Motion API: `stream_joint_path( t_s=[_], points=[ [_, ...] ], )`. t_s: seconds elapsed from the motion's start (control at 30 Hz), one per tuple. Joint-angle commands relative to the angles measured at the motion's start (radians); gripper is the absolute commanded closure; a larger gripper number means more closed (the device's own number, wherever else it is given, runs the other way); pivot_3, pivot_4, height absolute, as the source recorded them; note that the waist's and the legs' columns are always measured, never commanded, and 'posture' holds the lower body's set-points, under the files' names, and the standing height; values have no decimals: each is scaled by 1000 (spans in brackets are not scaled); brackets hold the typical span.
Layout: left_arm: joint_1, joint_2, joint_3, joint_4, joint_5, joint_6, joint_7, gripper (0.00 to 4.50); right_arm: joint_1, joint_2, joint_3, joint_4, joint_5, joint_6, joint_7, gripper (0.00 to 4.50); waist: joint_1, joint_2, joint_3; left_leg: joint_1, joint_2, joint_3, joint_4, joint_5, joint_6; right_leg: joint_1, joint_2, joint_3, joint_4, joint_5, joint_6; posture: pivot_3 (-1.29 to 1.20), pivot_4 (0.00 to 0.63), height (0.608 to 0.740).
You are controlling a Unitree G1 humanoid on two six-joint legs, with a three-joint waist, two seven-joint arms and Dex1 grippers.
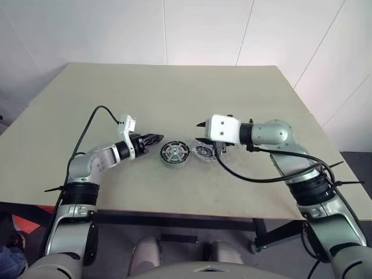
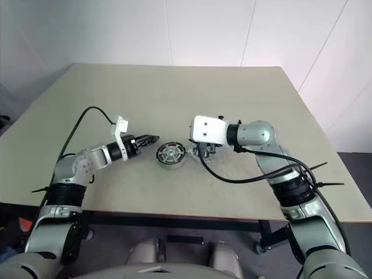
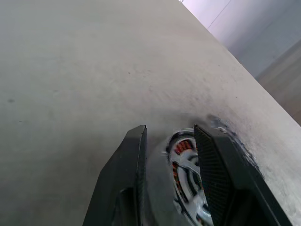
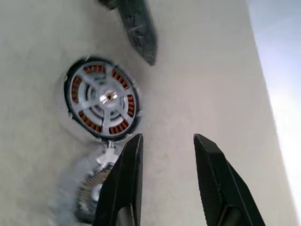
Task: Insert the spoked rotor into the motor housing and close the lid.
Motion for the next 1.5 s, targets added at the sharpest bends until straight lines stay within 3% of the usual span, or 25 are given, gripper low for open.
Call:
stream_joint_path(
  t_s=[0.03,0.13,0.2,0.4,0.53,0.8,1.03,1.27,1.5],
  points=[
    [10,31,38,-64,-28,19,3,2763,39,29,-168,-198,221,467,-51,2639,3,0,0,0,0,0,0,0,0,0,0,0,0,0,0,0,0,740],
    [9,19,20,-62,-26,34,1,2763,56,149,-425,-310,348,1075,-123,2639,8,1,0,4,0,0,0,0,0,4,0,0,0,0,0,0,0,740],
    [-1,3,-6,-57,-22,47,-2,2763,85,225,-566,-335,399,1296,-174,2639,18,1,0,11,-1,-1,-2,1,-3,9,0,0,0,-1,2,0,0,740],
    [-58,-11,-72,-13,-3,60,-34,2763,187,499,-883,-290,592,1329,-557,2639,32,1,0,10,-2,-1,-9,8,-14,4,0,1,0,-4,8,0,0,740],
    [-106,6,-102,44,19,50,-75,2763,222,638,-1000,-289,688,1329,-836,2639,31,2,-1,12,-4,-1,-24,16,-25,-1,0,1,-2,-4,8,0,0,740],
    [-164,26,-127,119,53,28,-128,2763,265,716,-1068,-262,962,1329,-1171,2639,33,5,-2,10,-6,-1,-34,17,-27,-6,0,1,-5,-4,8,0,0,740],
    [-148,47,-120,101,62,38,-132,2763,285,745,-1031,-209,1235,1329,-1382,2639,32,5,-2,10,-6,-1,-34,16,-26,-6,0,1,-5,-6,10,0,0,740],
    [-99,66,-107,26,49,77,-114,2763,330,687,-928,-109,1422,1313,-1502,2639,32,5,-2,10,-6,-1,-34,16,-27,-5,0,1,-5,-6,11,0,0,740],
    [-84,86,-91,-1,47,94,-105,2763,361,635,-769,-36,1604,1158,-1630,2639,27,5,-3,11,-6,-1,-34,17,-27,-5,0,1,-5,-6,11,0,0,740]
  ],
)
